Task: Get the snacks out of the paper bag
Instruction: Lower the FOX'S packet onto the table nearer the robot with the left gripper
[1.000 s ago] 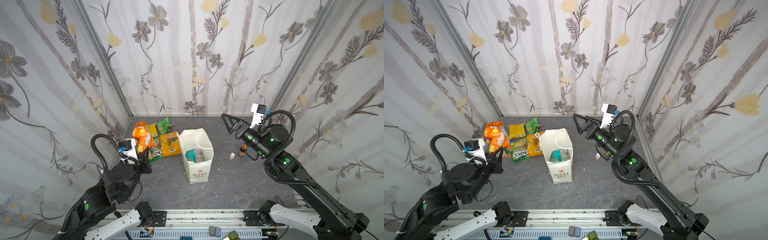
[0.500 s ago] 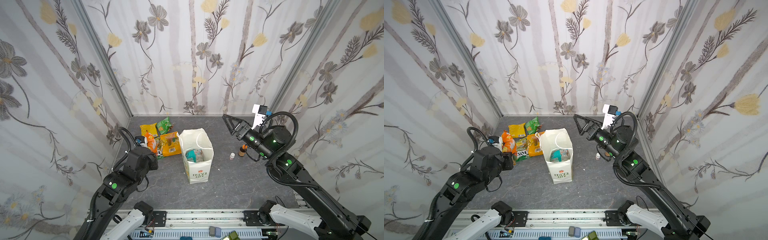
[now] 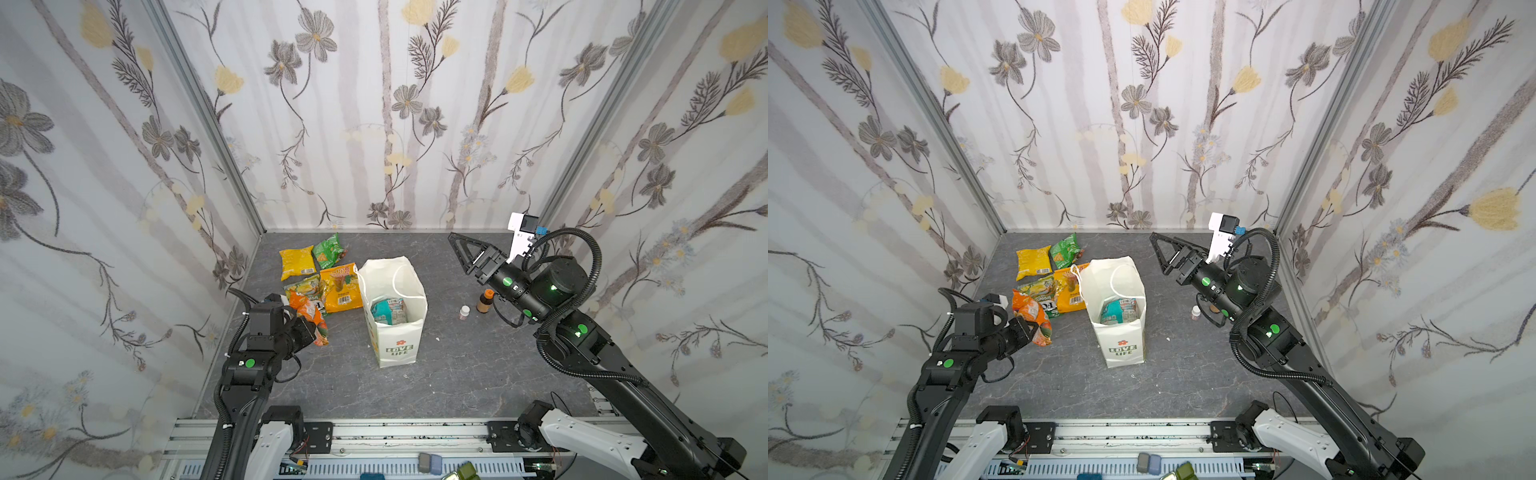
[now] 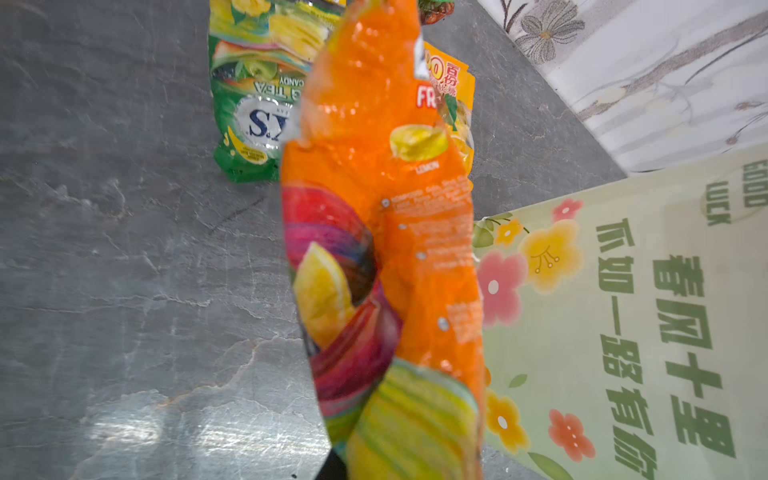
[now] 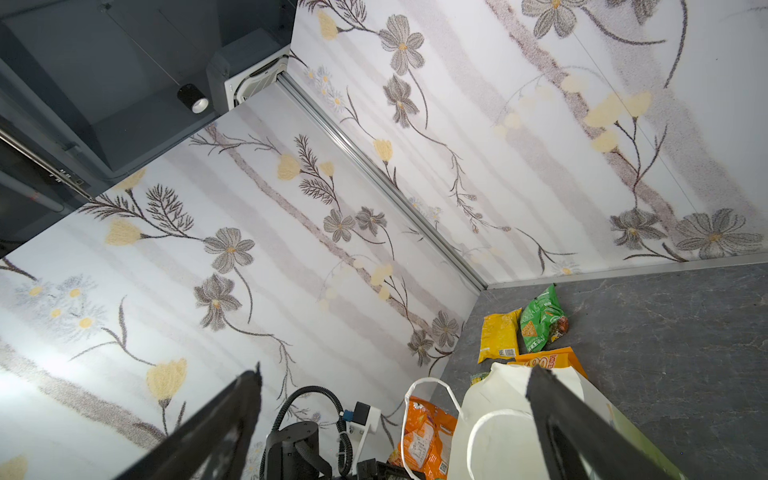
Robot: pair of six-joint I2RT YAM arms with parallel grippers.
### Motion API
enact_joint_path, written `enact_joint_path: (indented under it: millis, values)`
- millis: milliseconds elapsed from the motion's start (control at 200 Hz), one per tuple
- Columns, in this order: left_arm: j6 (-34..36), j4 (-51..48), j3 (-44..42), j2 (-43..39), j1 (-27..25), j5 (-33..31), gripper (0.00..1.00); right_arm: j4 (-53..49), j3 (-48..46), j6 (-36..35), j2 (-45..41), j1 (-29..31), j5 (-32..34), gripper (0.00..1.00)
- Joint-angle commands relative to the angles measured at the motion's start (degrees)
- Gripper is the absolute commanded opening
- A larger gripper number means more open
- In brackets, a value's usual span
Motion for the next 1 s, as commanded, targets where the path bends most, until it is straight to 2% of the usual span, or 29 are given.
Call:
enact_joint_path:
  millis: [0, 120, 290, 415, 695, 824, 994]
  values:
    - [-6.4, 10.9, -4.7, -1.1, 4.2, 11.7, 0.0, 0.9, -0.1, 0.6, -0.2, -0.2, -0.9, 0.99]
    - [-10.1, 17.4, -11.0, -1.4, 7.5, 16.5, 0.0, 0.6, -0.2, 0.5, -0.4, -0.3, -0.9, 0.99]
    - [-13.2, 23.1, -16.4, -1.4, 8.8, 17.3, 0.0, 0.6, -0.3, 0.6, -0.4, -0.3, -1.2, 0.99]
    - [-18.0, 26.5, -20.7, -0.7, 9.0, 15.4, 0.0, 0.8, -0.4, 0.9, -0.4, -0.4, -1.3, 0.99]
    - [-18.6, 25.5, -24.5, -1.3, 9.0, 9.4, 0.0, 0.9, -0.4, 1.1, -0.2, -0.3, -1.7, 0.99]
    - [-19.3, 21.3, -23.8, -0.8, 9.0, 4.7, 0.19, 1.1, -0.5, 1.4, -0.2, -0.4, -1.9, 0.99]
    - [-19.4, 19.8, -22.3, 4.3, 9.0, 3.2, 0.35, 1.0, -0.4, 1.4, -0.4, -0.4, -1.9, 0.99]
